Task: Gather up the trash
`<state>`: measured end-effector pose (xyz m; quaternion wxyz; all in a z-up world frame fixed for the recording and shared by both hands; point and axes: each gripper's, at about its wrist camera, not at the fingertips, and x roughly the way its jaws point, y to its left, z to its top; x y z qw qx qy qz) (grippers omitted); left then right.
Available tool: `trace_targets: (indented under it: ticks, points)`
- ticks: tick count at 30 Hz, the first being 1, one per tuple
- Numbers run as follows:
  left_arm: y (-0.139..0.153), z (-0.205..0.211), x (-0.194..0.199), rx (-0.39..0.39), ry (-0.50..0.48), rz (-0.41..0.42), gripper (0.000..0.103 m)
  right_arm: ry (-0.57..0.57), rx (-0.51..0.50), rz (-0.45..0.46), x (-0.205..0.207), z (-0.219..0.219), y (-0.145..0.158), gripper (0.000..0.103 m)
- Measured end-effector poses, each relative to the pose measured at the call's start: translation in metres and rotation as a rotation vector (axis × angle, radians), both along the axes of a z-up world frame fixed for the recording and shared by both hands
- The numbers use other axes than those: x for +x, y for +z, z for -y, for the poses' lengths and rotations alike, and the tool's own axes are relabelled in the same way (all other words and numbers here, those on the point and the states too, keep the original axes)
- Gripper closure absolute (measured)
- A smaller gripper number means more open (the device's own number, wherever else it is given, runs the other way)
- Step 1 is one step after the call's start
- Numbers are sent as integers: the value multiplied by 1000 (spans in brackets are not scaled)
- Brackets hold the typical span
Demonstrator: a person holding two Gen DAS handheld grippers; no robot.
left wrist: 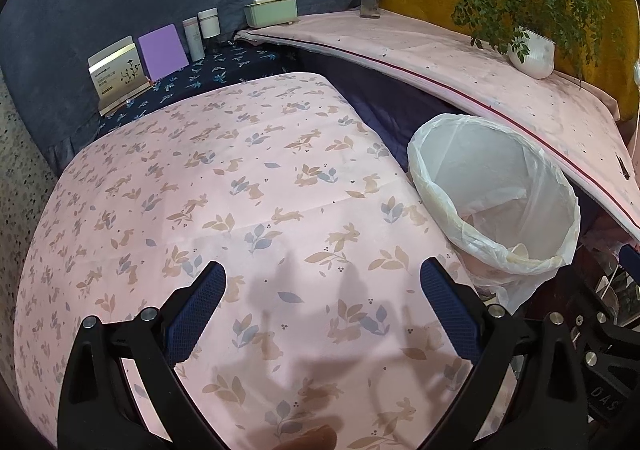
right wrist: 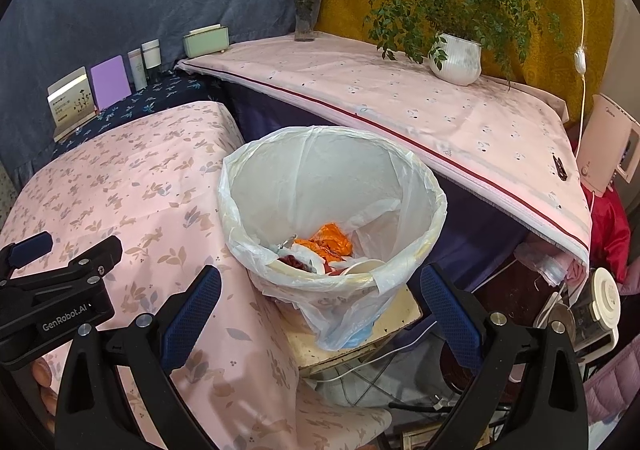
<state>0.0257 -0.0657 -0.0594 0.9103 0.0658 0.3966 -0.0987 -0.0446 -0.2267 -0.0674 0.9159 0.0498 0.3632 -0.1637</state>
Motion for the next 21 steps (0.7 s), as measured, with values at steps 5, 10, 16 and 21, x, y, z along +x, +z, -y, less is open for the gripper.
trace_targets:
  ticks: [5,10,16,21]
  points:
    - [0,0,-1,1,3,-4,10,0,-7,-5,0,-1,-1,7]
    - [-1,0,-1,1,4,-5,10,-1,-9,-8,0,0,-3,7]
    - [-1,0,-1,0,4,-5,10,0,-7,-6,0,-1,-3,7]
    - [-2,0,-1,0,7,-4,10,1,-11,-7,0,-1,-5,7]
